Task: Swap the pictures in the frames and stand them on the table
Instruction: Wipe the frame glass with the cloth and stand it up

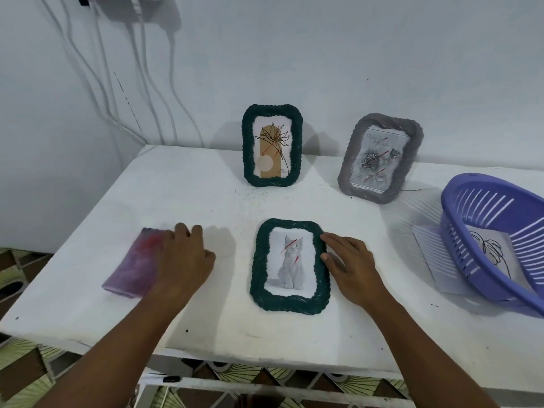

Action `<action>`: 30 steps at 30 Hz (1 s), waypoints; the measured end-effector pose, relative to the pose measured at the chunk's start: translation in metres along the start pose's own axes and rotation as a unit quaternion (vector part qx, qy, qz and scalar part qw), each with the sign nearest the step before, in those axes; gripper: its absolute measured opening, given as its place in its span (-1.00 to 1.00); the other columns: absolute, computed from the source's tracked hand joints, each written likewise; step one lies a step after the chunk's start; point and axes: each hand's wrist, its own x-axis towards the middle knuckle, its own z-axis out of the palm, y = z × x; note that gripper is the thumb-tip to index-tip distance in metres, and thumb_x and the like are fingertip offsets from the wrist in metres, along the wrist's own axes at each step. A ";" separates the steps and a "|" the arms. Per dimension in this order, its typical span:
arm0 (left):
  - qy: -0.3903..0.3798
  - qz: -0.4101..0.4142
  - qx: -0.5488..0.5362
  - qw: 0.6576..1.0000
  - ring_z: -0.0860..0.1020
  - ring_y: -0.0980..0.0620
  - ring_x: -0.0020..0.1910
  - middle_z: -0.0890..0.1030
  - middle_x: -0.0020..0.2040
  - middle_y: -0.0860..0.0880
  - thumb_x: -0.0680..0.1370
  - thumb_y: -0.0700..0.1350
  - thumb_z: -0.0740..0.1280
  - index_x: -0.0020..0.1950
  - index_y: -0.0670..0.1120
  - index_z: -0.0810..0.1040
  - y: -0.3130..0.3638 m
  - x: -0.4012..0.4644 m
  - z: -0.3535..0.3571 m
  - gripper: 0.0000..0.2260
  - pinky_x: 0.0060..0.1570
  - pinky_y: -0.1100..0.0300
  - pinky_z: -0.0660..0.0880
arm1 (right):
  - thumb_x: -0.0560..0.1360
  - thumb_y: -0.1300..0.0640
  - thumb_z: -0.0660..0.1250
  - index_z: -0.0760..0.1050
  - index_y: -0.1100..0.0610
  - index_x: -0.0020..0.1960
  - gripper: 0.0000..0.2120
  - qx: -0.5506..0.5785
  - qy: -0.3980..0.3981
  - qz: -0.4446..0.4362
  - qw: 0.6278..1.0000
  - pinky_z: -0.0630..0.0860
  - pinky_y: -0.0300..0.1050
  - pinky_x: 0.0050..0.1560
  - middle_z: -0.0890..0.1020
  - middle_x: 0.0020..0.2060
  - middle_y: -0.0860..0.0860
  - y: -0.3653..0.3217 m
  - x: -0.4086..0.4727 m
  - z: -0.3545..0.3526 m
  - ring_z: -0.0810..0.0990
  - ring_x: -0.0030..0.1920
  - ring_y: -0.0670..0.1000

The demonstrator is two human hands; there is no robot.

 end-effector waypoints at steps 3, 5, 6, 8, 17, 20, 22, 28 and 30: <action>-0.049 -0.053 0.069 0.995 0.43 -0.23 -0.11 0.45 -0.10 -0.22 0.39 -0.06 0.25 -0.04 -0.25 0.39 -0.012 -0.003 0.002 -0.72 -0.21 0.00 0.39 | 0.57 0.06 0.27 0.41 0.00 0.38 -0.62 0.001 0.012 -0.007 1.000 0.27 0.00 0.34 0.39 0.26 -0.24 0.000 0.001 0.000 0.35 0.31 0.05; -0.063 -0.086 0.067 0.992 0.46 -0.26 -0.01 0.47 0.03 -0.26 0.44 -0.05 0.25 0.08 -0.29 0.40 -0.012 -0.006 -0.001 -0.64 -0.12 -0.03 0.45 | 0.56 0.06 0.28 0.42 0.01 0.37 -0.63 0.003 0.016 -0.011 1.000 0.28 -0.02 0.34 0.39 0.25 -0.24 -0.001 0.001 0.001 0.36 0.30 0.06; -0.065 -0.096 0.071 0.991 0.46 -0.27 0.04 0.46 0.10 -0.26 0.46 -0.05 0.24 0.15 -0.29 0.39 -0.013 -0.007 0.000 -0.62 -0.06 -0.05 0.45 | 0.56 0.07 0.28 0.42 0.01 0.37 -0.63 0.004 0.017 -0.011 1.000 0.28 -0.01 0.34 0.40 0.25 -0.24 -0.001 0.001 0.001 0.36 0.30 0.06; -0.067 -0.098 0.095 0.988 0.43 -0.28 0.12 0.44 0.17 -0.26 0.49 -0.07 0.20 0.23 -0.28 0.36 -0.014 -0.008 0.001 -0.60 0.02 -0.07 0.44 | 0.56 0.07 0.28 0.42 0.01 0.37 -0.63 0.009 0.016 -0.007 1.000 0.28 0.00 0.34 0.39 0.25 -0.24 -0.002 0.000 0.001 0.36 0.30 0.05; -0.060 -0.107 0.124 0.985 0.49 -0.38 -0.05 0.48 0.04 -0.39 0.44 -0.22 0.29 0.17 -0.31 0.44 -0.017 -0.015 -0.003 -0.67 -0.16 -0.13 0.48 | 0.55 0.10 0.30 0.45 0.07 0.35 -0.63 0.014 0.014 -0.004 1.000 0.23 -0.17 0.29 0.51 0.28 -0.05 -0.002 -0.002 -0.001 0.39 0.29 0.07; -0.068 -0.079 0.179 0.978 0.54 -0.31 -0.11 0.55 0.00 -0.34 0.48 -0.22 0.22 0.19 -0.31 0.42 -0.024 -0.013 -0.006 -0.69 -0.16 -0.04 0.48 | 0.54 0.10 0.31 0.46 0.09 0.34 -0.64 0.014 0.020 -0.003 1.000 0.22 -0.18 0.27 0.53 0.27 -0.03 -0.004 -0.002 -0.002 0.41 0.27 0.09; -0.068 -0.057 0.204 0.975 0.57 -0.23 -0.13 0.58 -0.01 -0.27 0.52 -0.22 0.18 0.17 -0.27 0.41 -0.021 -0.014 -0.014 -0.75 -0.20 0.03 0.50 | 0.54 0.09 0.30 0.46 0.08 0.34 -0.64 0.015 0.018 -0.001 1.000 0.22 -0.17 0.28 0.53 0.27 -0.03 -0.005 -0.002 -0.001 0.41 0.27 0.09; 0.039 -0.071 -0.052 0.995 0.53 -0.30 -0.19 0.57 -0.16 -0.27 0.57 -0.13 0.25 0.03 -0.27 0.38 -0.032 0.003 -0.020 -0.81 -0.26 0.04 0.30 | 0.56 0.06 0.28 0.44 0.08 0.35 -0.63 0.016 -0.010 0.029 0.999 0.16 -0.24 0.29 0.51 0.29 -0.04 -0.014 0.000 -0.008 0.37 0.31 0.07; 0.051 -0.104 -0.165 0.979 0.48 -0.24 -0.18 0.52 -0.18 -0.20 0.58 -0.08 0.23 0.01 -0.25 0.38 -0.031 0.006 -0.032 -0.78 -0.20 0.06 0.31 | 0.56 0.07 0.29 0.46 0.14 0.33 -0.63 -0.004 0.003 0.011 1.000 0.19 -0.21 0.29 0.54 0.27 0.02 -0.023 0.003 -0.008 0.44 0.28 0.10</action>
